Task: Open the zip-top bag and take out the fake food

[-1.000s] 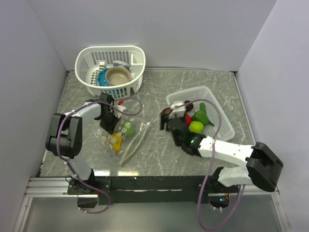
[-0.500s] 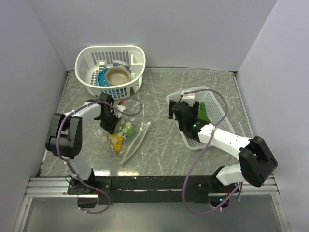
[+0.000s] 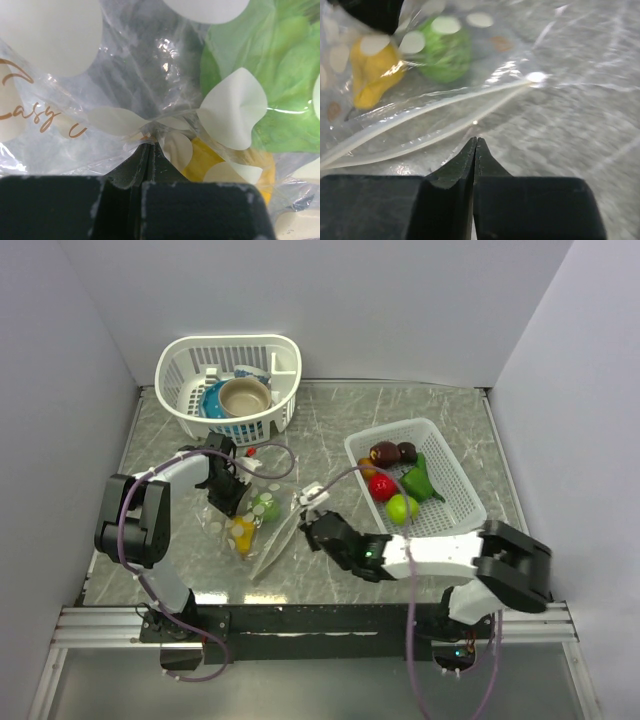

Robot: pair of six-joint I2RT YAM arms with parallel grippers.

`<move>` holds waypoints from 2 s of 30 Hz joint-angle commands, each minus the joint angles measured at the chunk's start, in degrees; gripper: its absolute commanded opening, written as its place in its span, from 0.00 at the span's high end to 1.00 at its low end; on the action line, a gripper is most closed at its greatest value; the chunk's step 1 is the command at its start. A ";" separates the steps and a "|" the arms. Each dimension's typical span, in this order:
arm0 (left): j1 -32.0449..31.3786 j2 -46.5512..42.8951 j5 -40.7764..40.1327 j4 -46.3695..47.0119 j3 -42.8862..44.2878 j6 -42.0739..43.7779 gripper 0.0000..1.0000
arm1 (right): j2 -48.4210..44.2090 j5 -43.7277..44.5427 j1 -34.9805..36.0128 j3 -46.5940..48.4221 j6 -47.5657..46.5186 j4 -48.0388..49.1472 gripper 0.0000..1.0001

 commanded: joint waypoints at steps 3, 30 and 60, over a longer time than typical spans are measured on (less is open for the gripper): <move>0.17 -2.21 0.32 -0.78 0.73 0.38 0.99 | 11.12 -5.24 1.80 8.53 -0.74 6.30 1.00; 0.08 -3.79 2.34 -4.47 -0.50 4.78 0.99 | 31.25 -1.11 -4.52 24.80 -5.13 14.30 0.14; -0.36 -2.57 -0.37 -3.15 -1.47 3.47 0.99 | 23.89 -13.42 -6.02 18.76 2.17 10.52 0.68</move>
